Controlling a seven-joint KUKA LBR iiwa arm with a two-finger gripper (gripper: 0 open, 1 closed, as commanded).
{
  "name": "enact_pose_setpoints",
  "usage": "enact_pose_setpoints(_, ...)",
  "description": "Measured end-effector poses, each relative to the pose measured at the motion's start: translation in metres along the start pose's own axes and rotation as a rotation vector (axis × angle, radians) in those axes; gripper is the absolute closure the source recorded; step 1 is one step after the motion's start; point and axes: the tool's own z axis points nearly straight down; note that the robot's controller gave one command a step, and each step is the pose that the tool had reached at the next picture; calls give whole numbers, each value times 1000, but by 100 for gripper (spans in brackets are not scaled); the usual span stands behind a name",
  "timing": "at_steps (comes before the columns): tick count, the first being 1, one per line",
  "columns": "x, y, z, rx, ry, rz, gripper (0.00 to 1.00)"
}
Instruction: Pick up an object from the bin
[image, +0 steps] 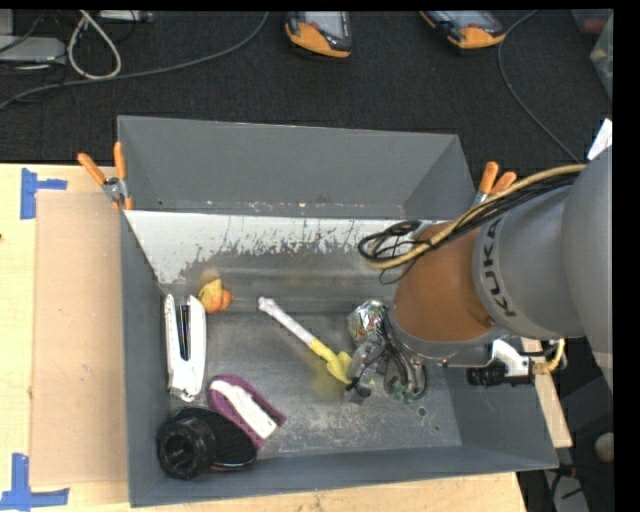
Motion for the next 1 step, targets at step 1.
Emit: enact_pose_setpoints(1,0,0,-17,-1,-2,-1,100)
